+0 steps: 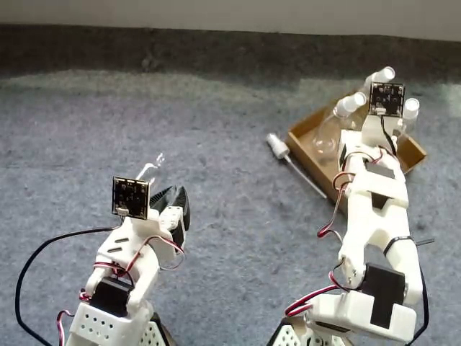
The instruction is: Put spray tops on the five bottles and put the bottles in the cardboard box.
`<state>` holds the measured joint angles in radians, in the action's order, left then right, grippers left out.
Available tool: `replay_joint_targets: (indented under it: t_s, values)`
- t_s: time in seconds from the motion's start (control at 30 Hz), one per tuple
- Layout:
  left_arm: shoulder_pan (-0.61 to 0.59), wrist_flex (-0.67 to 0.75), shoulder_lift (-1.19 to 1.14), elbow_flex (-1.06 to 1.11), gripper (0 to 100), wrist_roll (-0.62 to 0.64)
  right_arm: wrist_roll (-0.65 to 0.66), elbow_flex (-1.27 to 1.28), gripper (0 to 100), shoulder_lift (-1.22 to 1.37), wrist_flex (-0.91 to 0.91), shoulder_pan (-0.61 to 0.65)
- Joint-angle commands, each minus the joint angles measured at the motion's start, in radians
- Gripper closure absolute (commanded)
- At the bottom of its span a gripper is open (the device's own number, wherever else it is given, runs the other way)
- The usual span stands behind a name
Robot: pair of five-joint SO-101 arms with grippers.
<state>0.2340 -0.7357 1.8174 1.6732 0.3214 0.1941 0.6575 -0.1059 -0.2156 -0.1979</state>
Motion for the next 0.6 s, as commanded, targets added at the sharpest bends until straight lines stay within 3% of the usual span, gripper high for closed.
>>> replay_joint_targets:
  t_s: [0.0, 0.33, 0.57]
  values:
    - [-0.004, 0.0, 0.013, 0.021, 100, 0.003, 0.011, -0.042, 79.3, -0.012, 0.018, -0.013]
    - [-0.004, 0.0, 0.013, 0.021, 100, 0.003, 0.012, -0.039, 79.2, -0.012, 0.016, -0.012]
    - [-0.004, 0.002, 0.013, 0.021, 100, 0.003, 0.012, -0.045, 79.2, -0.012, -0.081, -0.012]
